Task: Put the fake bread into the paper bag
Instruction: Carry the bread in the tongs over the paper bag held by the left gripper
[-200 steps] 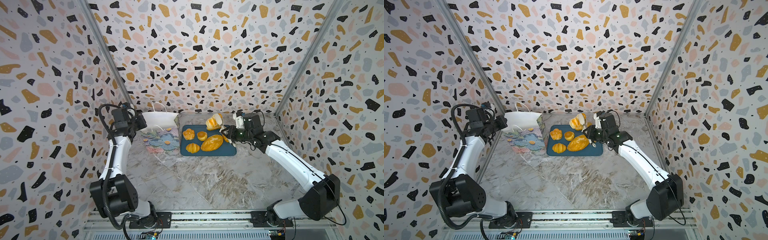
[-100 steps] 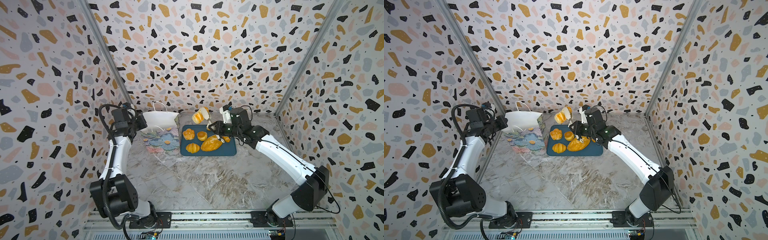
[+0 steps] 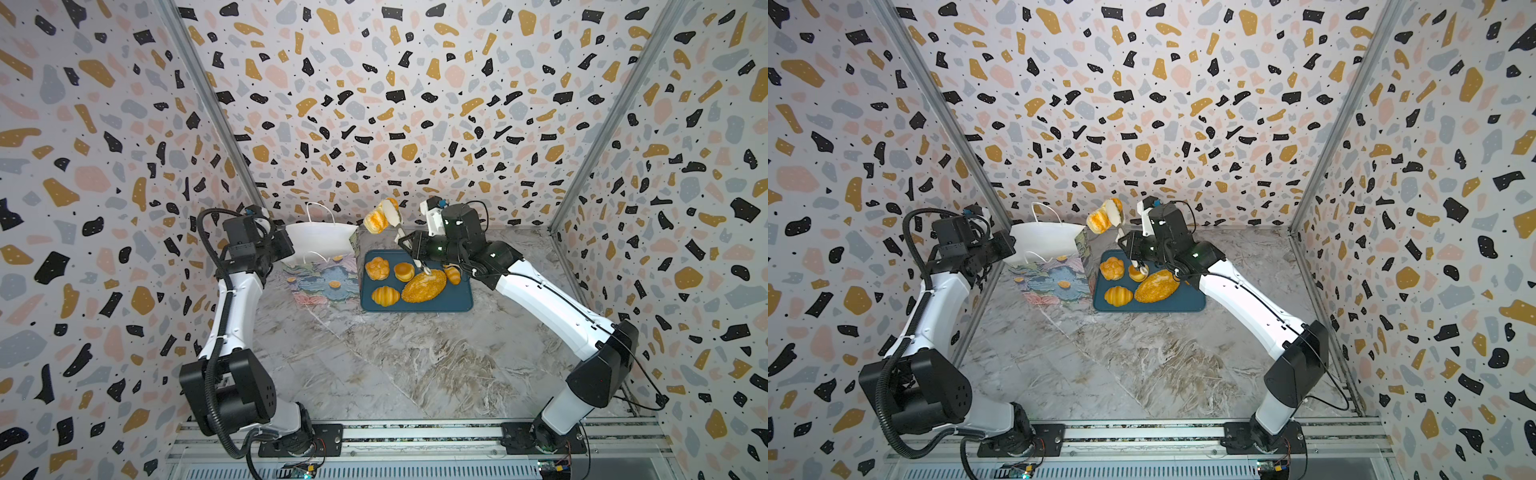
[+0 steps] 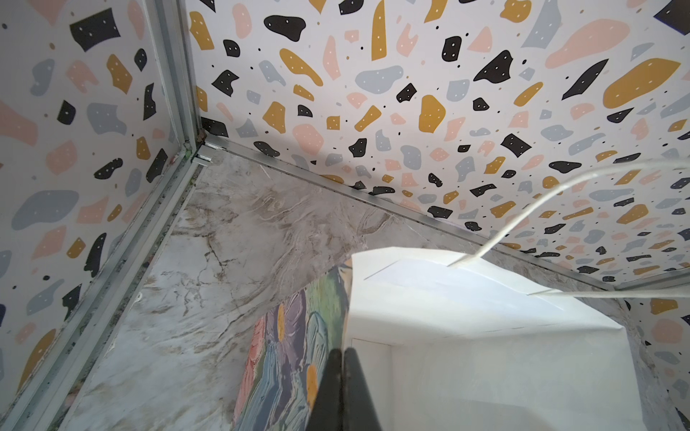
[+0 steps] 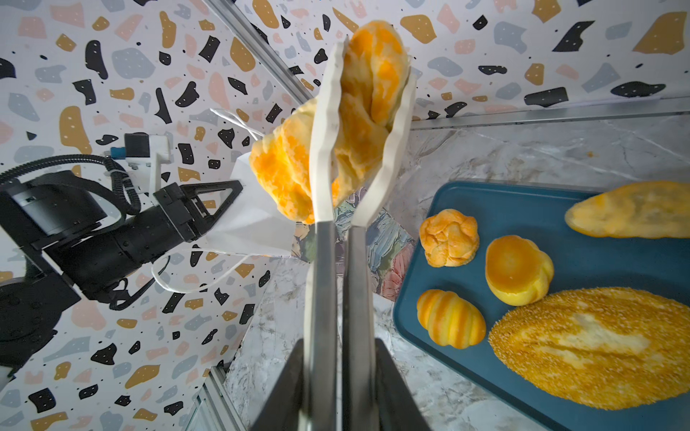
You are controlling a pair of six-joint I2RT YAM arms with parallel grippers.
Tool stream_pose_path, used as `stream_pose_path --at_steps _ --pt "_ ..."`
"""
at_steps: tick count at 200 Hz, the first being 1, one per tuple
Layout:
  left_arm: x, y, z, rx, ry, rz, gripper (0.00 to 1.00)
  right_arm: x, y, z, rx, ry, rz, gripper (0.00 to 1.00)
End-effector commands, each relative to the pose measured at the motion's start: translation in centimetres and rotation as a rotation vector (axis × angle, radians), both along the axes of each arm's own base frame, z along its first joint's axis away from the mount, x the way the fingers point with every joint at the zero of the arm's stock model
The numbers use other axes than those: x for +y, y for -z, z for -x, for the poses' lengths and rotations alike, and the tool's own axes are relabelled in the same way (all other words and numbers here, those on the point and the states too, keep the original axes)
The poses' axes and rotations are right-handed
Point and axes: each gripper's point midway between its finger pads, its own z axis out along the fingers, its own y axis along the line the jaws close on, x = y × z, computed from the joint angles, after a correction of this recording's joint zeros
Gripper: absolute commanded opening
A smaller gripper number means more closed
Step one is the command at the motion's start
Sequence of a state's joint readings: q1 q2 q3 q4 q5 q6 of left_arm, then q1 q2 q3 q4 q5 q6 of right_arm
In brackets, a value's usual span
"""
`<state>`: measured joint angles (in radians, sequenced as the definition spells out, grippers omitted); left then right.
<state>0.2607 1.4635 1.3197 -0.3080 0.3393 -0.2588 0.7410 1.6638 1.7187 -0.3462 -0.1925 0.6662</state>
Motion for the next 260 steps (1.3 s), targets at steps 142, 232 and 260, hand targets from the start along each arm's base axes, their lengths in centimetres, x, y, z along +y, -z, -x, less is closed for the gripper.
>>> stream_pose_path --at_steps 142,232,260 --pt "-0.4 -1.3 0.4 -0.050 0.015 0.001 0.00 7.3 -6.7 2.2 -0.197 -0.090 -0.046 0.25" --pt "-0.7 -1.4 0.2 -0.056 0.029 0.017 0.00 9.2 -5.8 3.3 -0.271 -0.055 0.045 0.24" --pt "-0.7 -1.3 0.2 -0.054 0.025 0.019 0.00 10.1 -5.1 3.5 -0.276 -0.060 0.068 0.24"
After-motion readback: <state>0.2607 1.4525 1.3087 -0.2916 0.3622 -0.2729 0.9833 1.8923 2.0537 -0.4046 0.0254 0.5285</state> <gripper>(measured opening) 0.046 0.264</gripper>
